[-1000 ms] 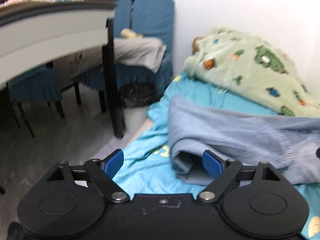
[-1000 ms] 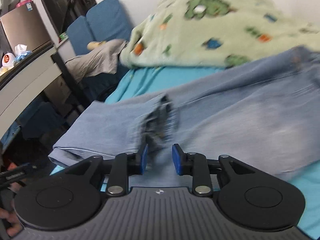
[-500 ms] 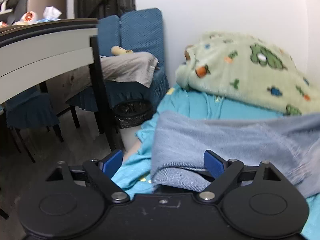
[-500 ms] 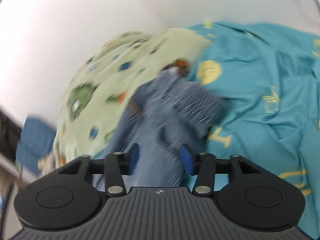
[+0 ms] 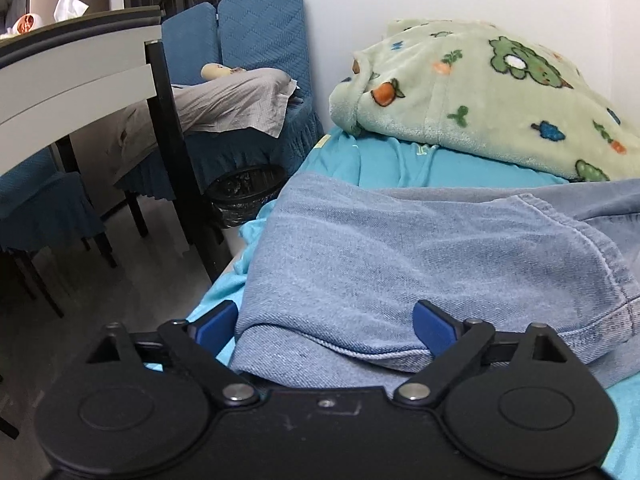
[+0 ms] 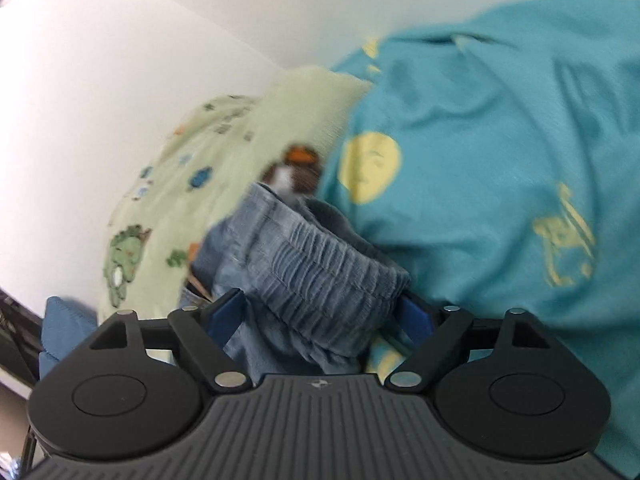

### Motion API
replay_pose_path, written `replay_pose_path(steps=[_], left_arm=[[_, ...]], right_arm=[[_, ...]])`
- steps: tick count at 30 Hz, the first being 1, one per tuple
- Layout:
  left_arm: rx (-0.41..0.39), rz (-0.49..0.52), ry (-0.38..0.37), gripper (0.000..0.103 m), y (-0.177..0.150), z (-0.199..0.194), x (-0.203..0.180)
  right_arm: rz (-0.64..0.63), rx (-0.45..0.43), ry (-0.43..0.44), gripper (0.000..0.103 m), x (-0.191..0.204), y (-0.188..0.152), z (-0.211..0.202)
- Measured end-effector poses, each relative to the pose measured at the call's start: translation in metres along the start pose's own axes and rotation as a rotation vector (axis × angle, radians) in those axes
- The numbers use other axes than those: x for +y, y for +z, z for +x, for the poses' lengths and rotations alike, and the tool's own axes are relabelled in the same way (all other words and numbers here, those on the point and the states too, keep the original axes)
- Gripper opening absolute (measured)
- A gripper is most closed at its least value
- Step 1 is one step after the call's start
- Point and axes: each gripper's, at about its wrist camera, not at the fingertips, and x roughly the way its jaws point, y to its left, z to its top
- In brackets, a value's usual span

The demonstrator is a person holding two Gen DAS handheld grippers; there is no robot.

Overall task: Fold clothes
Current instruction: 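Grasp the striped waistband with the right gripper and lift it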

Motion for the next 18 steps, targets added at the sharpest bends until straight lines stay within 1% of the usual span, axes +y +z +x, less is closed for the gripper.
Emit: replay_pose_path(steps=[2, 4, 6, 8, 9, 10, 11, 12, 13, 14, 15, 16, 17, 18], left_arm=[[-0.003, 0.004, 0.006, 0.093, 0.001, 0.0, -0.002], [-0.004, -0.003, 0.007, 0.093, 0.003, 0.0, -0.002], [-0.003, -0.017, 0.005, 0.093, 0.005, -0.002, 0.0], [-0.019, -0.018, 0.006, 0.093, 0.008, -0.007, 0.001], [-0.031, -0.014, 0.008, 0.093, 0.009, -0.01, 0.001], [-0.039, -0.009, 0.01, 0.093, 0.01, -0.013, 0.001], [-0.04, -0.007, 0.007, 0.093, 0.012, -0.015, 0.0], [-0.04, -0.005, 0.002, 0.093, 0.013, -0.017, 0.0], [-0.04, -0.005, -0.004, 0.093, 0.013, -0.019, 0.001], [-0.039, -0.004, -0.008, 0.093, 0.015, -0.022, 0.001], [-0.038, -0.005, -0.009, 0.093, 0.016, -0.025, 0.002], [-0.041, -0.007, -0.015, 0.093, 0.019, -0.03, 0.003], [-0.054, -0.01, -0.03, 0.093, 0.023, -0.036, 0.006], [-0.068, -0.01, -0.044, 0.093, 0.028, -0.041, 0.008]], right_arm=[[-0.046, -0.013, 0.013, 0.085, 0.008, 0.001, 0.0], [-0.092, -0.031, 0.02, 0.082, 0.018, 0.001, -0.001], [-0.137, -0.038, 0.021, 0.082, 0.029, 0.0, 0.0], [-0.198, -0.011, -0.029, 0.083, 0.039, -0.004, 0.006], [-0.209, 0.014, -0.044, 0.088, 0.039, -0.006, 0.01], [-0.214, 0.041, -0.055, 0.089, 0.038, -0.008, 0.015], [-0.218, 0.068, -0.066, 0.09, 0.037, -0.01, 0.02], [-0.215, 0.08, -0.071, 0.087, 0.034, -0.012, 0.024], [-0.207, 0.058, -0.077, 0.074, 0.032, -0.012, 0.022], [-0.197, 0.026, -0.085, 0.066, 0.029, -0.012, 0.02], [-0.194, 0.013, -0.087, 0.056, 0.029, -0.011, 0.018], [-0.194, 0.007, -0.088, 0.049, 0.029, -0.01, 0.017], [-0.228, -0.002, -0.088, 0.046, 0.034, -0.01, 0.014], [-0.273, -0.011, -0.087, 0.037, 0.041, -0.011, 0.011]])
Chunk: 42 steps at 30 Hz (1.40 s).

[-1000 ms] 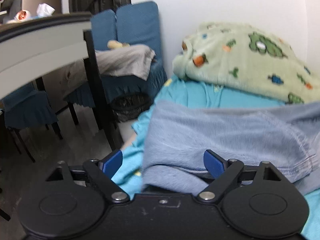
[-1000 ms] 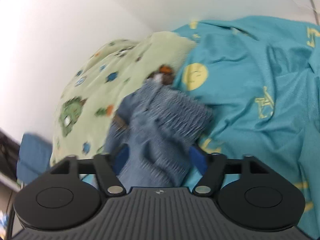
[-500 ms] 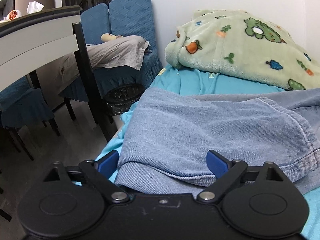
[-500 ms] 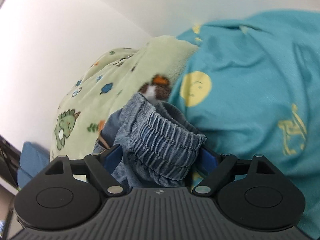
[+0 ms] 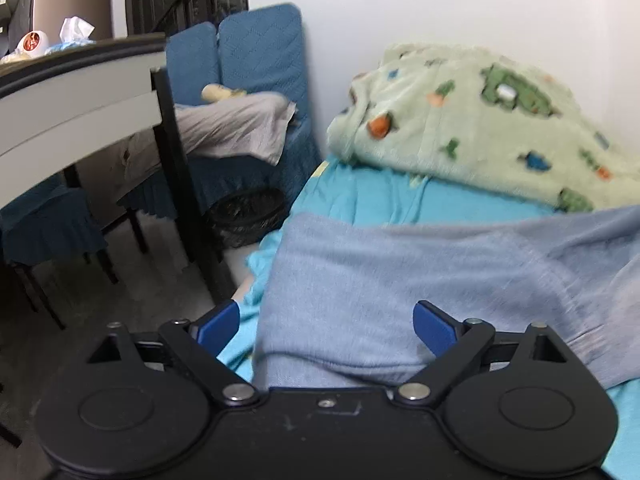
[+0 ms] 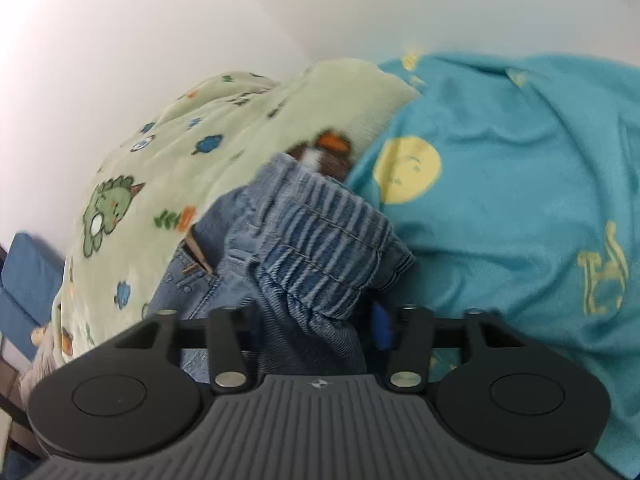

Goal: Fold clothes

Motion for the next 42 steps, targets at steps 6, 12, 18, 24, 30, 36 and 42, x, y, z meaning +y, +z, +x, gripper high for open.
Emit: replay_pose_path(steps=[6, 12, 18, 24, 30, 36, 42], left_arm=[[-0.071, -0.042, -0.051, 0.093, 0.034, -0.035, 0.025], [-0.089, -0.122, -0.105, 0.093, 0.047, -0.053, 0.065], [-0.136, -0.285, -0.118, 0.093, 0.048, -0.062, 0.118], [-0.156, -0.377, -0.116, 0.093, 0.044, -0.066, 0.159], [-0.159, -0.478, -0.136, 0.093, 0.037, -0.06, 0.184], [-0.136, -0.533, -0.144, 0.093, 0.032, -0.051, 0.195], [-0.127, -0.602, -0.183, 0.093, 0.028, -0.045, 0.204]], right_arm=[[-0.119, -0.12, 0.017, 0.017, 0.069, 0.011, -0.036], [-0.312, -0.236, 0.063, 0.013, 0.183, 0.005, -0.082], [-0.535, -0.333, 0.159, 0.011, 0.296, -0.034, -0.122], [-0.7, -0.325, 0.279, 0.009, 0.387, -0.101, -0.129], [-0.915, -0.17, 0.383, 0.008, 0.424, -0.219, -0.103], [-1.175, 0.019, 0.416, 0.008, 0.422, -0.329, -0.075], [-1.189, 0.073, 0.448, 0.01, 0.422, -0.331, -0.064]])
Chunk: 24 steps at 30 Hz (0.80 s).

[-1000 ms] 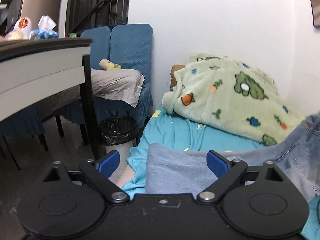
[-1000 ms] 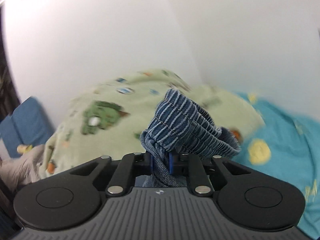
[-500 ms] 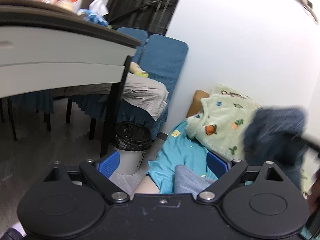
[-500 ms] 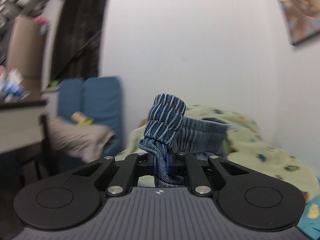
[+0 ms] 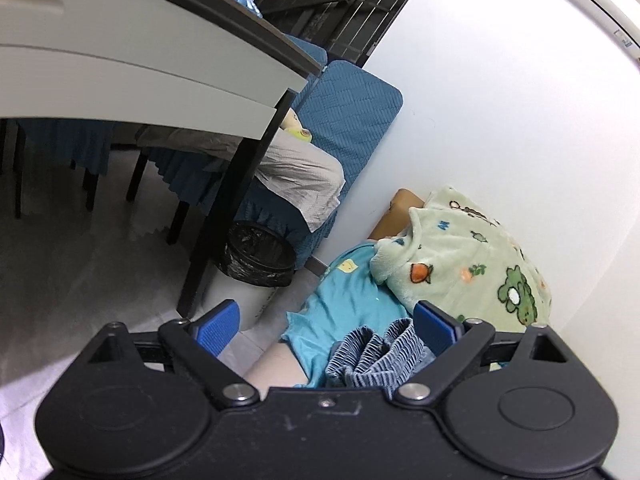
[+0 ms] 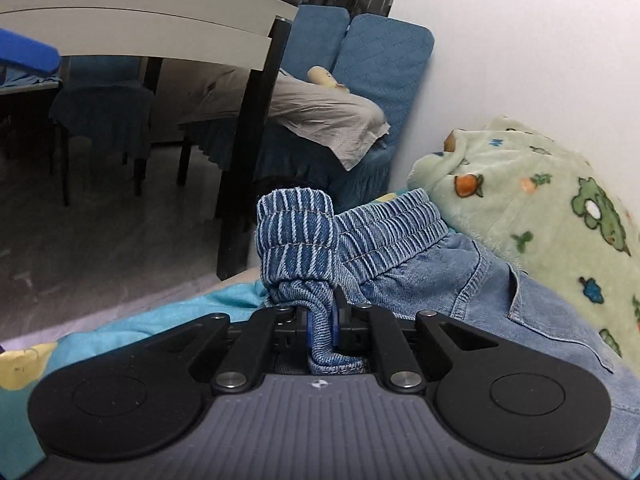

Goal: Fold clothes

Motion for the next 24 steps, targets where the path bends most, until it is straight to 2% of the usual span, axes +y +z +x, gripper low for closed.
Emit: replay_pose_path(steps=[3, 5, 6, 8, 10, 13, 18, 24], left_arm=[[0.017, -0.005, -0.003, 0.093, -0.001, 0.002, 0.001], [0.021, 0.003, -0.004, 0.093, -0.002, 0.002, 0.0], [0.022, 0.007, -0.005, 0.093, -0.002, 0.002, 0.0], [0.027, 0.01, -0.009, 0.093, -0.003, 0.003, 0.0], [0.044, 0.016, -0.017, 0.093, -0.006, 0.005, -0.001], [0.064, 0.035, -0.019, 0.093, -0.01, 0.007, -0.004], [0.092, 0.063, -0.044, 0.093, -0.018, 0.01, -0.014], [0.148, 0.088, -0.078, 0.093, -0.034, 0.019, -0.028]], right_arm=[[0.013, 0.005, 0.031, 0.016, -0.001, 0.003, 0.0], [0.03, 0.019, 0.037, 0.025, 0.0, 0.003, -0.005], [0.031, 0.022, 0.034, 0.035, 0.001, 0.001, -0.009], [0.031, 0.025, 0.023, 0.045, 0.002, -0.002, -0.017], [0.045, 0.021, 0.016, 0.065, -0.001, -0.007, -0.027], [0.103, 0.007, 0.064, 0.08, -0.016, -0.014, -0.048], [0.158, -0.029, 0.083, 0.082, -0.04, -0.023, -0.096], [0.336, -0.052, 0.014, 0.082, -0.089, -0.044, -0.14]])
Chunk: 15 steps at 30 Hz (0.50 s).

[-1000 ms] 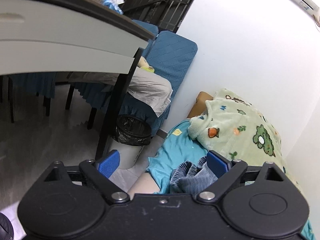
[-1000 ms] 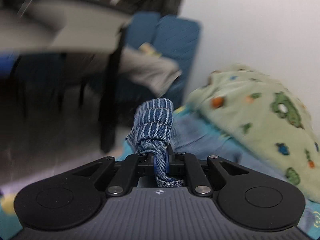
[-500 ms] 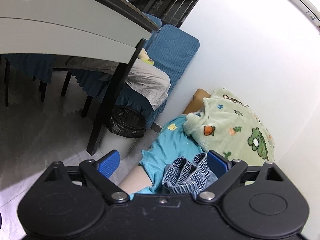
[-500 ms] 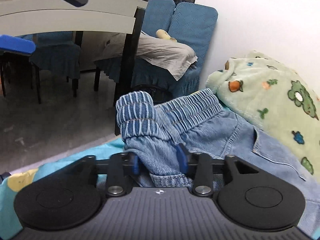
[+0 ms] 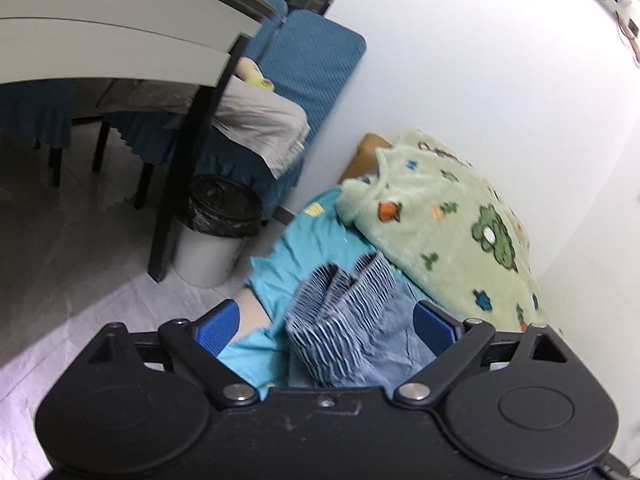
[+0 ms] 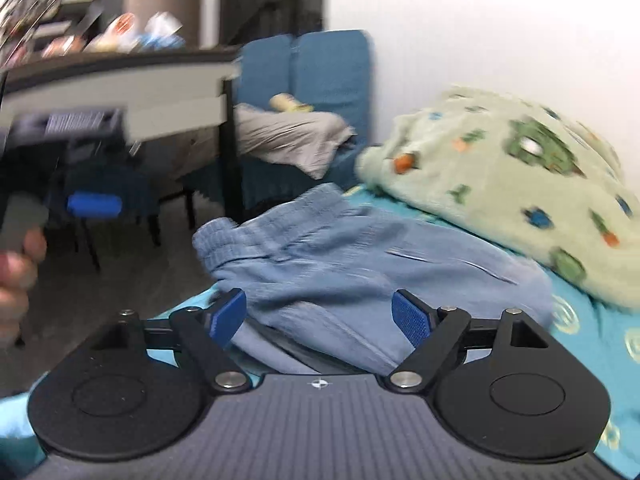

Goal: Fold clothes

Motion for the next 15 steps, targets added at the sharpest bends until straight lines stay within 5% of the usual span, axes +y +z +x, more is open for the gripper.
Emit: replay_pose_path(steps=[8, 15], left_arm=[[0.089, 0.021, -0.001, 0.093, -0.021, 0.02, -0.01], [0.125, -0.082, 0.019, 0.093, -0.035, 0.042, -0.009]], right_arm=[[0.279, -0.067, -0.152, 0.082, -0.077, -0.028, -0.023], [0.529, -0.035, -0.11, 0.082, -0.128, -0.039, -0.007]])
